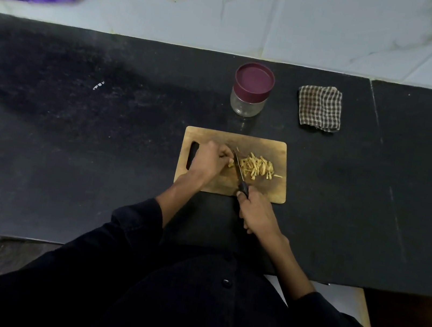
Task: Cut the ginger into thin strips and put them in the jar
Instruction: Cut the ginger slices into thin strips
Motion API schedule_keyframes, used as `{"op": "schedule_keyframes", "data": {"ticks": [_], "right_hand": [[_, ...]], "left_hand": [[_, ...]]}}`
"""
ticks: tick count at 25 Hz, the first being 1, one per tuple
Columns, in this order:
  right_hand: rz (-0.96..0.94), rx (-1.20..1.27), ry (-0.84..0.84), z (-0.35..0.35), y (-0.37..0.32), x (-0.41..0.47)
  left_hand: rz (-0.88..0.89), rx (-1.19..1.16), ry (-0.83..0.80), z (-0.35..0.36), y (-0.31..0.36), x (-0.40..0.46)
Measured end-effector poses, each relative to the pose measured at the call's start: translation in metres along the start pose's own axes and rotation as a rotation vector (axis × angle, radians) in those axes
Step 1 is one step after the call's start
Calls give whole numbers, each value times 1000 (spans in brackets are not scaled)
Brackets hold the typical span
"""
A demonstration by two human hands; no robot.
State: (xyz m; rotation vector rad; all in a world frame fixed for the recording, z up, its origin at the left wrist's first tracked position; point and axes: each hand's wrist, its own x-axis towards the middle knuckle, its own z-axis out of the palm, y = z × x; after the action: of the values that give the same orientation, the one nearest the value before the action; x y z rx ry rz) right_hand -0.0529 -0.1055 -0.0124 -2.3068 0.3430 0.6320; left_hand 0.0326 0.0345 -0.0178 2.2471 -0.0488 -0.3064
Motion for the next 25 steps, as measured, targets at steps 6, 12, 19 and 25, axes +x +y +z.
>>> {"op": "schedule_keyframes", "data": {"ticks": [6, 12, 19, 25], "right_hand": [[-4, 0, -7, -2, 0, -1], [22, 55, -17, 1, -1, -11], [13, -6, -64, 6, -11, -8], [8, 9, -77, 0, -15, -2]], "left_hand": [[0, 76, -22, 4, 1, 4], [-8, 69, -15, 4, 1, 1], [-10, 29, 62, 10, -2, -10], [-11, 23, 116, 11, 0, -16]]}}
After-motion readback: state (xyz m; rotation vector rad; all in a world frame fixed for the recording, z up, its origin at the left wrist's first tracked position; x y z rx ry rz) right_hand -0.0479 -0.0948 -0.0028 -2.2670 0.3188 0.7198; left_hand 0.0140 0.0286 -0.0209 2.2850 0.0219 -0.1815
